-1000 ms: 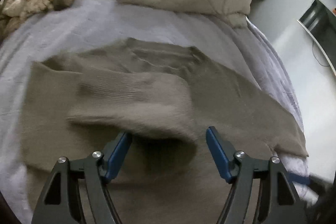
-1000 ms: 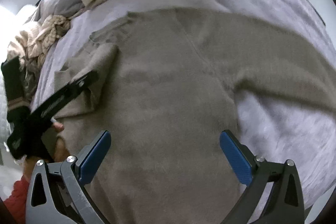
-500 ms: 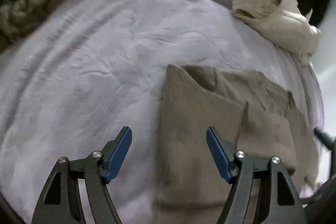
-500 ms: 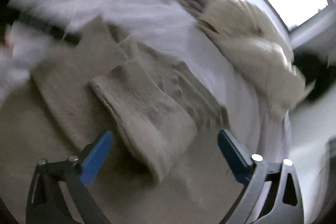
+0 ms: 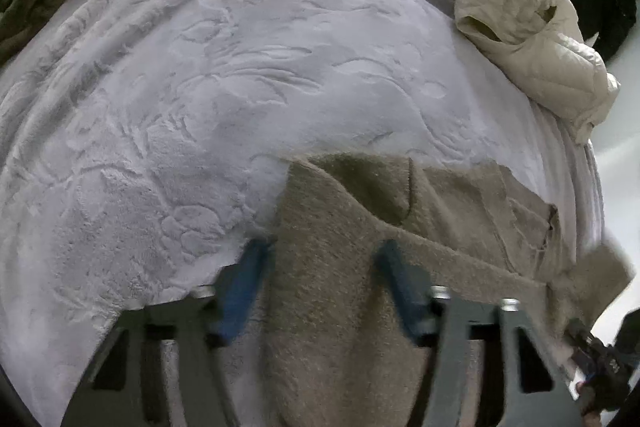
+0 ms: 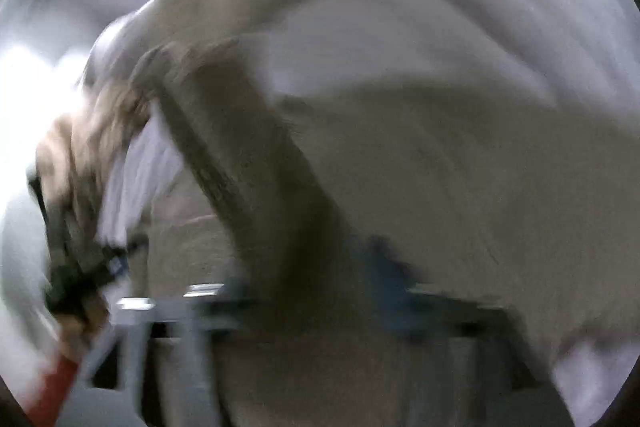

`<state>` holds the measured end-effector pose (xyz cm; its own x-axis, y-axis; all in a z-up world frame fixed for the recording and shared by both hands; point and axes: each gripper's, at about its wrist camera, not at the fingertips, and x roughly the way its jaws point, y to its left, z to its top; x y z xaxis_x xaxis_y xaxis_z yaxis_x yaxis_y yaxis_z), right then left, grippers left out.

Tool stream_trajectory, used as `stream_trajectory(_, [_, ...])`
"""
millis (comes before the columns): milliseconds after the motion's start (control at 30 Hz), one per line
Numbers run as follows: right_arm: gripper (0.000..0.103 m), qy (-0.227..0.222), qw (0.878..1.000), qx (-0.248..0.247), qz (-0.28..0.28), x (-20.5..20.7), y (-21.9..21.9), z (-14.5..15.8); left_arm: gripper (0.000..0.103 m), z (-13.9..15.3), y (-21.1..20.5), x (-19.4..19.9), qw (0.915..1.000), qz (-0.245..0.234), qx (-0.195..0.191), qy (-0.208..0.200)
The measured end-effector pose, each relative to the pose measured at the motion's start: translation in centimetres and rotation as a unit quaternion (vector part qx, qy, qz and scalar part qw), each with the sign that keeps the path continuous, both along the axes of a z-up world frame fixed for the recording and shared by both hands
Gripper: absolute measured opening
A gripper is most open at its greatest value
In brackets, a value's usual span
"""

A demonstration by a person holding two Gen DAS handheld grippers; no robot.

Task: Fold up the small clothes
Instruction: 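Grasp the sweater side edge with the right gripper and fold it inward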

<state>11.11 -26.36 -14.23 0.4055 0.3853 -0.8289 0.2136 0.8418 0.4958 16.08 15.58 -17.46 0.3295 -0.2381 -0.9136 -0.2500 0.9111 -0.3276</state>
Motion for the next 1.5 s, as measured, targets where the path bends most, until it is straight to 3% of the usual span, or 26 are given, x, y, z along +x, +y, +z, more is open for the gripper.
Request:
stream_trajectory(33, [0.081,0.003,1.0,0.016,-0.024,-0.7,-1.0,-0.4,0.031,-0.1,0.0,0.0,1.0,-0.002,-0.003,0.001])
stream_trajectory(133, [0.081,0.017,0.996,0.063,-0.063,-2.0,-2.9,-1.4,0.011,0.1,-0.7,0.3,0.9999,-0.011,0.003,-0.001])
stream_trajectory(167, [0.078,0.02,0.995,0.069,-0.071,-2.0,-3.0,-1.5,0.01,0.4,-0.9,0.3,0.9998,-0.016,0.007,-0.005])
stream_trajectory(233, [0.048,0.027,0.994,0.067,-0.081,-1.4,-3.0,-1.4,0.01,1.0,-1.0,0.6,0.9998,-0.012,0.006,-0.015])
stream_trajectory(267, [0.009,0.03,0.995,0.064,-0.077,-1.1,-2.7,-1.5,0.01,1.5,-0.5,0.5,0.9997,-0.008,-0.001,-0.023])
stream_trajectory(300, [0.008,0.027,0.995,0.061,-0.068,-0.6,-2.4,-1.3,0.01,1.7,-0.1,0.5,0.9996,-0.004,-0.006,-0.027])
stream_trajectory(433, [0.008,-0.038,0.998,0.04,-0.008,1.4,-1.4,1.5,0.01,1.5,2.0,0.7,0.9991,0.015,-0.006,-0.039])
stream_trajectory(500, [0.008,-0.051,0.999,0.019,0.005,1.6,-1.4,1.4,0.01,0.9,2.5,0.3,0.9991,0.018,-0.001,-0.038])
stream_trajectory(633, [0.012,0.026,1.0,0.005,-0.006,1.2,-2.8,-2.8,0.01,-0.1,2.5,-0.3,0.999,0.029,0.001,-0.034])
stream_trajectory(667, [0.013,0.024,0.999,0.021,-0.012,0.6,-3.2,-3.1,0.01,0.2,2.3,-0.6,0.9988,0.032,0.008,-0.036])
stream_trajectory(733, [0.024,0.02,0.999,0.029,-0.027,-0.7,-3.8,-2.6,0.011,0.8,1.8,-0.9,0.9986,0.027,0.027,-0.035])
stream_trajectory(767, [0.037,0.02,0.999,0.034,-0.028,-0.9,-3.9,-2.5,0.014,1.1,1.5,-1.1,0.9985,0.018,0.04,-0.033])
stream_trajectory(800, [0.047,0.019,0.999,0.041,-0.03,-1.2,-3.9,-2.2,0.041,1.3,1.2,-1.1,0.9982,0.013,0.05,-0.03])
stream_trajectory(833, [0.049,0.019,0.998,0.044,-0.033,-1.3,-3.9,-2.0,0.074,1.6,1.1,-1.5,0.9974,0.012,0.064,-0.03])
stream_trajectory(867, [0.049,0.019,0.998,0.044,-0.038,-1.5,-4.1,-1.8,0.079,2.3,0.8,-2.2,0.9955,0.017,0.083,-0.042])
stream_trajectory(933, [0.049,0.025,0.997,0.041,-0.052,-1.4,-4.2,-1.6,0.079,3.1,0.6,-2.9,0.9945,0.004,0.091,-0.05])
stream_trajectory(967, [0.037,0.026,0.997,0.04,-0.06,-1.3,-4.4,-1.5,0.079,3.2,0.2,-3.4,0.9947,-0.002,0.093,-0.044])
stream_trajectory(1000, [0.009,0.027,0.997,0.036,-0.065,-1.4,-4.4,-1.6,0.079,3.4,-0.1,-3.8,0.9943,-0.003,0.097,-0.042])
stream_trajectory(1167, [0.008,0.051,0.996,0.021,-0.064,-2.5,-5.1,-2.2,0.079,4.1,-2.1,-5.7,0.993,-0.015,0.112,-0.034])
stream_trajectory(1367, [0.016,0.07,0.994,0.018,-0.078,-5.3,-6.8,-1.2,0.079,5.2,-6.0,-8.5,0.9907,-0.046,0.126,-0.022])
stream_trajectory(1433, [0.026,0.074,0.994,0.019,-0.074,-6.0,-6.9,-0.8,0.079,5.5,-7.7,-9.2,0.9901,-0.061,0.126,-0.016])
stream_trajectory(1500, [0.056,0.073,0.994,0.027,-0.074,-6.7,-7.0,-0.3,0.079,5.7,-9.7,-9.9,0.989,-0.075,0.127,-0.008])
